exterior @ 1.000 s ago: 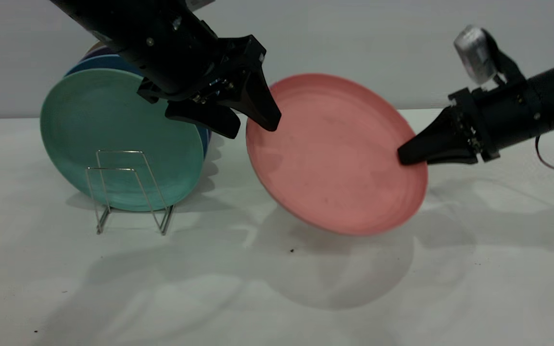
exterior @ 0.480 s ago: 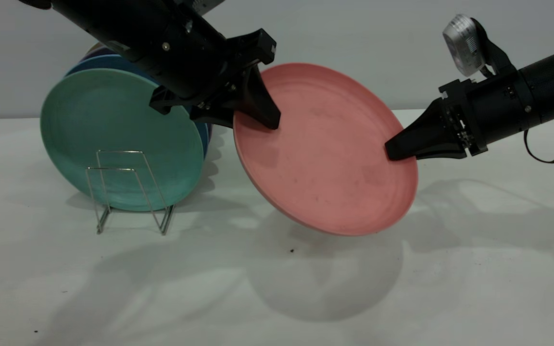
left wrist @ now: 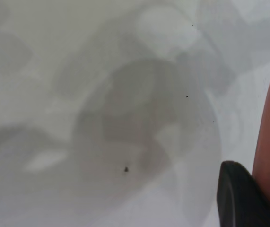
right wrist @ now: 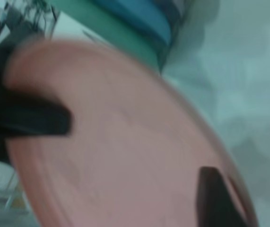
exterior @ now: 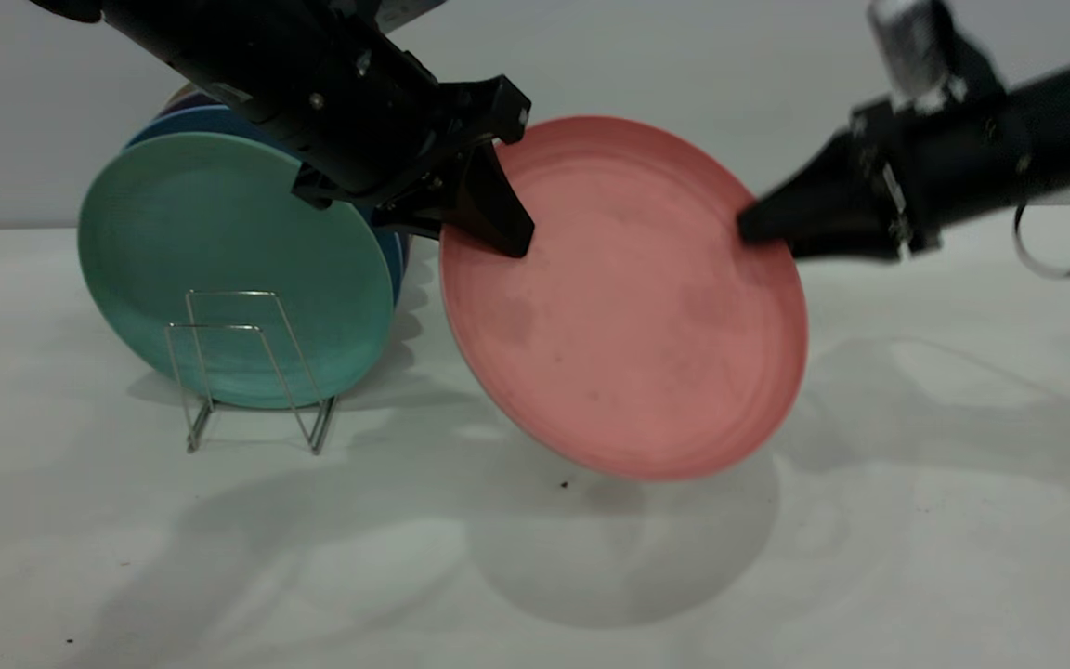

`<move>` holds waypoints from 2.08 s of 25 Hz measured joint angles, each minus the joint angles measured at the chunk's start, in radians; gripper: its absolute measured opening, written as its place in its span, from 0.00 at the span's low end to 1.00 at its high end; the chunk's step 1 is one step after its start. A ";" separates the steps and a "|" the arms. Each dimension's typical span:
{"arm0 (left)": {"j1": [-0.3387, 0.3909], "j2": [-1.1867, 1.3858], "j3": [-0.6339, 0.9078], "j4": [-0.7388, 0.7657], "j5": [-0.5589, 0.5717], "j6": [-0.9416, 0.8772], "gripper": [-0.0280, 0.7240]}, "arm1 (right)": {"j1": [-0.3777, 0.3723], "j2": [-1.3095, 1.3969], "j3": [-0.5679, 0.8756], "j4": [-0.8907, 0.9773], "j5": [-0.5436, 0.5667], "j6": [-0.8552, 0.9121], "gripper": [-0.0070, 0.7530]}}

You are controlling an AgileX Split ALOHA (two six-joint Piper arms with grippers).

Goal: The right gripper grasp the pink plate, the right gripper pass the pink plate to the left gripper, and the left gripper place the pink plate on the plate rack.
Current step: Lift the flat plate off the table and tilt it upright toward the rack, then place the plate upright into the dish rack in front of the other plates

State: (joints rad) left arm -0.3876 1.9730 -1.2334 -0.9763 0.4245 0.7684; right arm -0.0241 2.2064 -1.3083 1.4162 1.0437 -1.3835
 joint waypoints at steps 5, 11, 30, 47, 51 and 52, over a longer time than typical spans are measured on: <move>0.005 0.000 0.000 0.000 -0.001 0.190 0.15 | -0.069 -0.178 0.000 0.008 0.037 0.060 0.77; 0.080 -0.056 0.000 0.003 0.019 0.495 0.15 | -0.142 -0.453 0.000 -0.148 0.123 0.234 0.73; 0.356 -0.407 0.000 0.562 0.238 0.646 0.15 | -0.045 -1.292 0.436 -0.806 0.183 0.777 0.60; 0.356 -0.405 0.000 0.421 0.137 1.333 0.15 | -0.045 -1.980 0.828 -1.072 0.111 0.988 0.60; 0.356 -0.379 0.000 0.417 0.134 1.333 0.15 | -0.045 -2.027 0.828 -1.116 0.111 1.023 0.60; 0.356 -0.371 0.000 0.417 0.131 1.333 0.15 | -0.045 -2.032 0.828 -1.123 0.110 1.030 0.60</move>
State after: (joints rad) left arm -0.0321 1.6018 -1.2334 -0.5597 0.5559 2.1019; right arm -0.0695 0.1741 -0.4806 0.2927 1.1540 -0.3533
